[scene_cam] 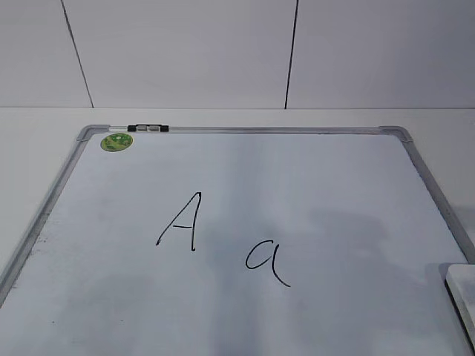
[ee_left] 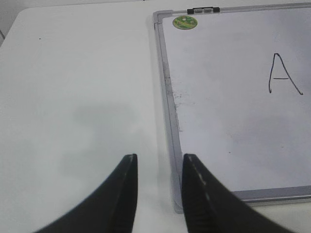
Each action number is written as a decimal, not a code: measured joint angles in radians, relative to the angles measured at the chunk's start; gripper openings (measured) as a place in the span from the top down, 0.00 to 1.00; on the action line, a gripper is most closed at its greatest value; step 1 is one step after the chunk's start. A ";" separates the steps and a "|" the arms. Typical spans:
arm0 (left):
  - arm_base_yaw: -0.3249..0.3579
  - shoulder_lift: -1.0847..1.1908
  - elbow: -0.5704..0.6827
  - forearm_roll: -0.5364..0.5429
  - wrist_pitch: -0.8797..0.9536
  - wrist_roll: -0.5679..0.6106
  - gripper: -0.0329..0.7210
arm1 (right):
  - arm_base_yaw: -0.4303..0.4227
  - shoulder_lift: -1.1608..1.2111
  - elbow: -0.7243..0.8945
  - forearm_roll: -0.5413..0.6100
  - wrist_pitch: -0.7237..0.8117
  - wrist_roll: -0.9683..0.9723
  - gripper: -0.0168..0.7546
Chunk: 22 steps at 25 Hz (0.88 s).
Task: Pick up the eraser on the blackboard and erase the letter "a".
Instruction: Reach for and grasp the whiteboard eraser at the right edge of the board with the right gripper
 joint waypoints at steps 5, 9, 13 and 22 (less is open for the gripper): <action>0.000 0.000 0.000 0.000 0.000 0.000 0.65 | 0.000 0.105 -0.014 0.042 -0.002 -0.050 0.10; 0.000 0.000 0.000 0.000 0.000 0.000 0.65 | 0.000 0.161 -0.043 0.059 -0.006 -0.083 0.10; 0.000 0.000 0.000 0.000 0.000 0.000 0.65 | 0.000 0.231 -0.075 0.061 -0.006 -0.113 0.10; 0.000 0.000 0.000 0.000 0.000 0.000 0.65 | 0.000 0.356 -0.117 0.053 -0.014 -0.141 0.10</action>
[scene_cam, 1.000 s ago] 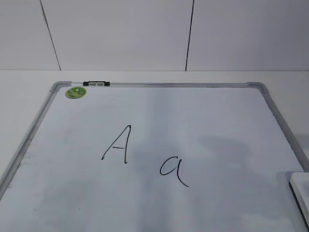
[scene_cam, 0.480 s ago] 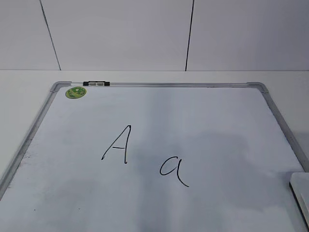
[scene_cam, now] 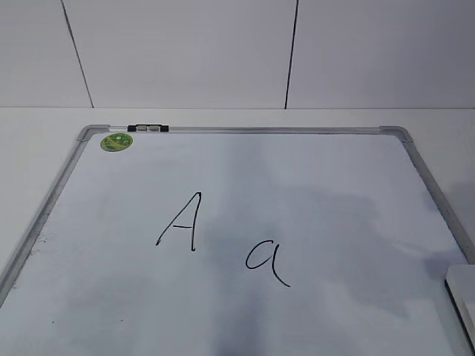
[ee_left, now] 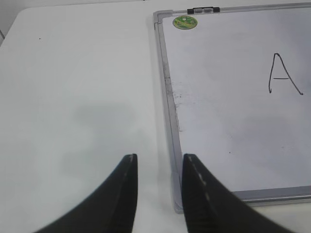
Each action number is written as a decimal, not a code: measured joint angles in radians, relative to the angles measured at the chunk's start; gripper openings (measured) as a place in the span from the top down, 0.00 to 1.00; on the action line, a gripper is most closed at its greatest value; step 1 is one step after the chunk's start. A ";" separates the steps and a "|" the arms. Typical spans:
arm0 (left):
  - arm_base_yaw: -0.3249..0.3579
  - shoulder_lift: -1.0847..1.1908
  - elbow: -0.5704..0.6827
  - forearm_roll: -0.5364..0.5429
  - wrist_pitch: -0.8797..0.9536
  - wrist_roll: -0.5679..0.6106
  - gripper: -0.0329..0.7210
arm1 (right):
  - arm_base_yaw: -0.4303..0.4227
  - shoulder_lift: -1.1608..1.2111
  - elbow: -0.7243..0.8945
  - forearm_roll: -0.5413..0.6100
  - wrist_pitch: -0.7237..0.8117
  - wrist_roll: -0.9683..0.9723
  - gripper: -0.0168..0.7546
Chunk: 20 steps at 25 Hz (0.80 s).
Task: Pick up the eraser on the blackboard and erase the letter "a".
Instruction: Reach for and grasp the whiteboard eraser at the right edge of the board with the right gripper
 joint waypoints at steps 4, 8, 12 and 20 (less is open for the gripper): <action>0.000 0.000 0.000 0.000 0.000 0.000 0.65 | 0.000 0.027 0.000 -0.003 -0.019 0.000 0.10; 0.000 0.000 0.000 0.000 0.000 0.000 0.65 | 0.015 0.057 0.000 -0.005 -0.035 -0.002 0.10; 0.000 0.000 0.000 0.000 0.000 0.000 0.65 | 0.035 0.092 -0.001 -0.008 -0.057 -0.002 0.10; 0.000 0.000 0.000 0.000 0.000 0.000 0.65 | 0.035 0.145 -0.004 -0.010 -0.094 0.015 0.10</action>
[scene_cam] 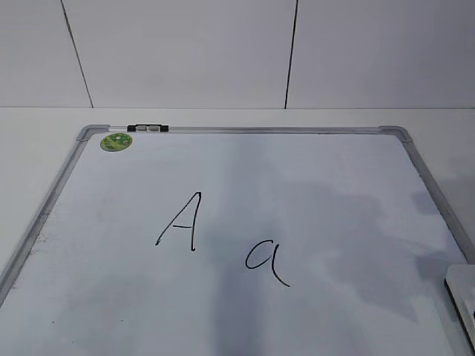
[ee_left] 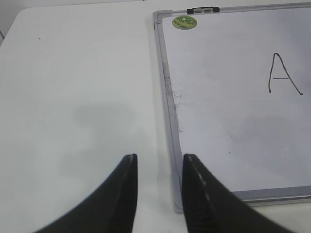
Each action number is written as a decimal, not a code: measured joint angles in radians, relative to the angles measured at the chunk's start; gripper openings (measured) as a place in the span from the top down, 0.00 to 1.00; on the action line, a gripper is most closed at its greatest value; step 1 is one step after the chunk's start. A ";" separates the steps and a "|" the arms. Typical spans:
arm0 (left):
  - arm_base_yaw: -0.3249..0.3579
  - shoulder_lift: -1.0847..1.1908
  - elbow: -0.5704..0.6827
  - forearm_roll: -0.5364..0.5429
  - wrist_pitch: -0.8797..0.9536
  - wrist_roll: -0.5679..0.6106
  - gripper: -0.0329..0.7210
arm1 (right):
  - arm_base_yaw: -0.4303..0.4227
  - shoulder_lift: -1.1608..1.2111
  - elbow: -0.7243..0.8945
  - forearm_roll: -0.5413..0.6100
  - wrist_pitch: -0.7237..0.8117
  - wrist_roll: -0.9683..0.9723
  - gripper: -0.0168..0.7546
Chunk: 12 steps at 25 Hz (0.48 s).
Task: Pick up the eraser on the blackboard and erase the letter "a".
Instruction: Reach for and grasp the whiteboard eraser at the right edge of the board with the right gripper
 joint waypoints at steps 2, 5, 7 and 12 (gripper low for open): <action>0.000 0.000 0.000 0.000 0.000 0.000 0.65 | 0.000 0.010 -0.002 -0.007 -0.009 0.012 0.10; 0.000 0.000 0.000 0.000 0.000 0.000 0.65 | 0.000 0.029 -0.005 -0.015 -0.024 0.025 0.10; 0.000 0.000 0.000 0.000 0.000 0.000 0.65 | 0.000 0.045 -0.005 -0.019 -0.032 0.032 0.10; 0.000 0.000 0.000 0.000 0.000 0.000 0.65 | 0.000 0.069 -0.005 -0.019 -0.044 0.048 0.10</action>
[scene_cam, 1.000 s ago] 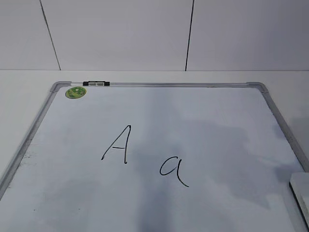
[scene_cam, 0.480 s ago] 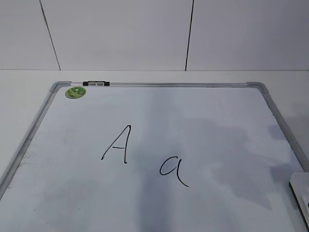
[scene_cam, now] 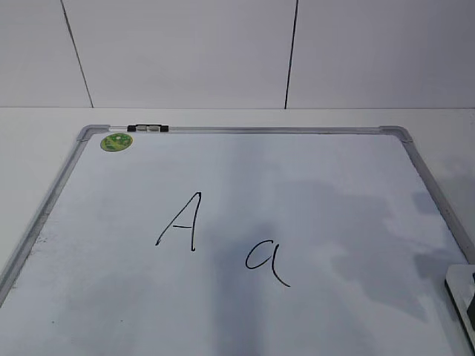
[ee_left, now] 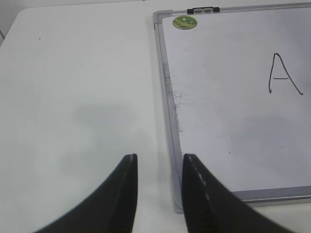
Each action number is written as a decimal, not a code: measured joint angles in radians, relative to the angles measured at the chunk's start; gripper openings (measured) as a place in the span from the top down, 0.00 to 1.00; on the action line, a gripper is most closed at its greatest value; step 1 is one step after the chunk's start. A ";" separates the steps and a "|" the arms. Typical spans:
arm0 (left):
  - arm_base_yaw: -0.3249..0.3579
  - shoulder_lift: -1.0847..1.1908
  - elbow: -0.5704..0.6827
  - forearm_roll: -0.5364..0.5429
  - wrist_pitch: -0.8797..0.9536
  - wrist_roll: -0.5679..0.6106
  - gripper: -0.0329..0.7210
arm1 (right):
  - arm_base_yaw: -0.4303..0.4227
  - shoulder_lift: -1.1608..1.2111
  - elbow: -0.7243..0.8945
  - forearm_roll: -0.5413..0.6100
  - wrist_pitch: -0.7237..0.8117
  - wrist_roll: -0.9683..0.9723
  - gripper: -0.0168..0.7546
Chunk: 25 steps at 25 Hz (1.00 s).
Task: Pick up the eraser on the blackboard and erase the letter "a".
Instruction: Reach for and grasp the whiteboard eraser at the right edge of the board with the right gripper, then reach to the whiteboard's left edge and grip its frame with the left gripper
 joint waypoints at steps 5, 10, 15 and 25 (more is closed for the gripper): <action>0.000 0.000 0.000 0.000 0.000 0.000 0.65 | 0.000 0.013 0.000 0.000 -0.016 0.002 0.10; 0.000 0.000 0.000 0.000 0.000 0.000 0.65 | 0.000 0.013 0.000 0.000 -0.022 0.013 0.10; 0.000 0.000 0.000 0.000 0.000 0.000 0.65 | 0.000 0.027 0.000 -0.004 -0.031 0.021 0.10; 0.000 0.000 0.000 0.000 0.000 0.000 0.65 | 0.000 0.074 0.000 -0.004 -0.044 0.023 0.10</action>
